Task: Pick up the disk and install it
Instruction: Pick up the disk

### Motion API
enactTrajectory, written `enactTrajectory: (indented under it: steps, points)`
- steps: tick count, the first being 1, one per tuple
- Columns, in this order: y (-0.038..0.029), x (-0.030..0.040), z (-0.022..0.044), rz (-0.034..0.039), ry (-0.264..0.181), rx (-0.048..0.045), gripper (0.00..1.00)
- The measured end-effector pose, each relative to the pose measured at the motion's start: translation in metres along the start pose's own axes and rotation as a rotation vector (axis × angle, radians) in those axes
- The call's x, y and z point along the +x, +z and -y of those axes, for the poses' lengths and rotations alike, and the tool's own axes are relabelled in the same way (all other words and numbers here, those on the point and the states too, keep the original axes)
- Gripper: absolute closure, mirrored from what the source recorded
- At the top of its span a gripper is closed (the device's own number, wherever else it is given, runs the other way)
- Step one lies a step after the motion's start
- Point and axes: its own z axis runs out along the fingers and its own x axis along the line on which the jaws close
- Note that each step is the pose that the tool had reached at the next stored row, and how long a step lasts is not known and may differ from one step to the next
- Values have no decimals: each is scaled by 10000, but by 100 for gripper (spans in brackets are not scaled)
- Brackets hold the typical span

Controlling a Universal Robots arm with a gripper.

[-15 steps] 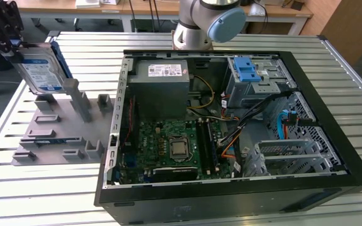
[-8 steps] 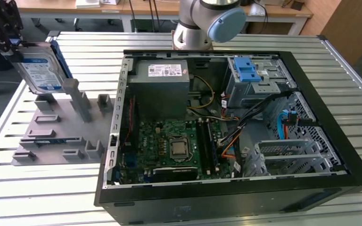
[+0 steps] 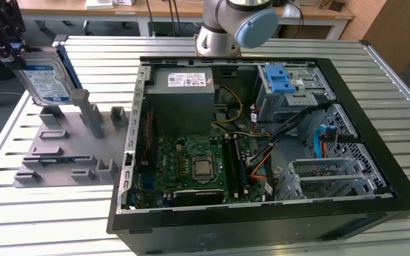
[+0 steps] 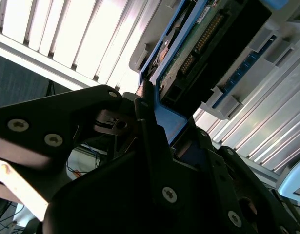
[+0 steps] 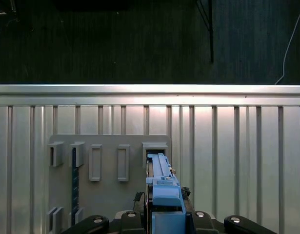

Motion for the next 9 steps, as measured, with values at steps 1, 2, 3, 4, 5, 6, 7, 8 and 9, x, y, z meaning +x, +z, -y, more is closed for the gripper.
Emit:
enactTrajectory:
  steps: [1,2,3,4,5,6,7,8,9]
  points:
    - [-2,0,0,0,0,1,64]
    - [-5,0,0,1,0,1,64]
    - [-8,0,0,0,0,1,64]
    - [-11,0,0,1,0,1,64]
    - [-14,0,0,0,0,1,64]
    - [-17,0,0,0,0,1,64]
    - [-19,0,0,1,0,1,64]
    - [-22,0,0,0,0,1,64]
    - [-25,0,0,0,0,0,64]
